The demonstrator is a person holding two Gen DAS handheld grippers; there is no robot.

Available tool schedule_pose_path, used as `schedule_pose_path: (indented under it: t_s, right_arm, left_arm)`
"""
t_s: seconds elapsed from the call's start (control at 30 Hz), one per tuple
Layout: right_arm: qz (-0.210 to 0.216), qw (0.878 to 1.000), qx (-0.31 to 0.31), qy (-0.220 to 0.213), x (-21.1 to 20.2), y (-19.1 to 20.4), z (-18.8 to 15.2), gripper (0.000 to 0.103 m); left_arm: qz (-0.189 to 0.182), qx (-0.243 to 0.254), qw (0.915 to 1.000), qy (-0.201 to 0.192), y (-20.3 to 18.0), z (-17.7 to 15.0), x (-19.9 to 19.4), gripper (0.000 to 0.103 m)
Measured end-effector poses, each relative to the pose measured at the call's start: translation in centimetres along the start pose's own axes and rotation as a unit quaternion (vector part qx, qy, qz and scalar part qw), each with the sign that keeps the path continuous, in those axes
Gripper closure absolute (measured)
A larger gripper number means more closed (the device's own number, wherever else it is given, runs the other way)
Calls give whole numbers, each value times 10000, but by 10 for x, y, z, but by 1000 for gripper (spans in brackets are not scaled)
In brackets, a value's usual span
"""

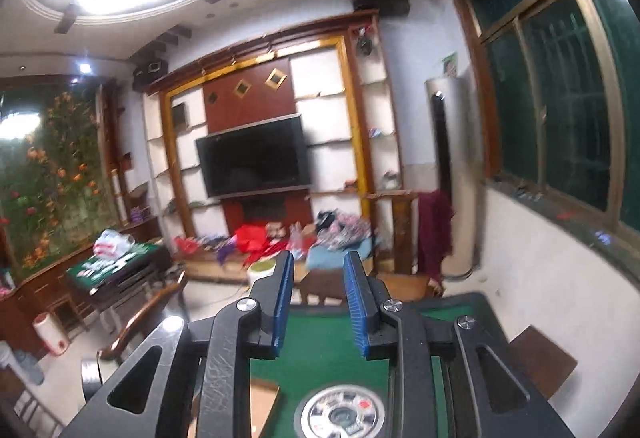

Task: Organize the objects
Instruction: 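Carry marker and bottle over the cardboard tray and open both tools to drop them, then grasp the yellow-capped black marker with the left tool while the right grasps the yellow packet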

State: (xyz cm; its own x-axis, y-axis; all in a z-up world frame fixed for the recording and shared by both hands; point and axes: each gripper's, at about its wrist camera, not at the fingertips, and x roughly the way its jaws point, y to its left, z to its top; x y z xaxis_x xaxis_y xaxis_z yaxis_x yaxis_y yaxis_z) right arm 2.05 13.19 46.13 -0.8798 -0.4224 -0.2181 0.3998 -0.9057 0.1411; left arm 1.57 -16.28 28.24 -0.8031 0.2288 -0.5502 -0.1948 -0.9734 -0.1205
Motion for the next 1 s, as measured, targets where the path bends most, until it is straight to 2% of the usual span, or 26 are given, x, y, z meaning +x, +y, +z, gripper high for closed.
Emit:
schedule_pose_path:
  t_s: [0.07, 0.17, 0.33, 0.43, 0.57, 0.7, 0.73, 0.8, 0.83, 0.87, 0.93, 1.0]
  right_arm:
    - [92, 9999, 23, 65, -4, -14, -12, 74]
    - [94, 9999, 112, 58, -17, -42, -14, 74]
    - [-208, 9986, 341, -335, -68, -95, 21, 74]
    - [-680, 9946, 398, -678, -117, -122, 41, 74]
    - [-1399, 9822, 485, -1156, -184, -154, 76, 74]
    - [-1963, 9667, 602, -1526, -240, -171, 107, 74]
    - [-2081, 9644, 557, -1536, -250, -172, 112, 70]
    - [-2024, 9711, 384, -1202, -252, -171, 111, 47]
    - [-1898, 9768, 294, -943, -245, -171, 104, 27]
    - [-1673, 9837, 147, -637, -232, -167, 87, 22]
    - [-1481, 9878, -99, -469, -214, -157, 52, 22]
    - [-1095, 9931, -432, -21, -181, -140, -6, 22]
  left_arm:
    - [212, 474, 9982, -294, -27, 16, -17, 57]
    - [49, 510, 9983, -291, -60, 42, -33, 57]
    - [-361, 886, 9943, -461, -119, 71, -64, 57]
    - [-708, 1121, 9894, -587, -162, 80, -89, 56]
    - [-1275, 1441, 9780, -807, -219, 102, -130, 54]
    - [-1501, 1764, 9677, -992, -270, 134, -165, 52]
    - [-1584, 1766, 9659, -1035, -279, 140, -173, 51]
    - [-1713, 1689, 9652, -1026, -290, 144, -180, 45]
    - [-1750, 1666, 9651, -1013, -291, 139, -180, 44]
    - [-1794, 1631, 9650, -996, -288, 132, -179, 43]
    - [-1832, 1547, 9668, -886, -285, 118, -166, 42]
    - [-1878, 1322, 9715, -586, -265, 86, -139, 42]
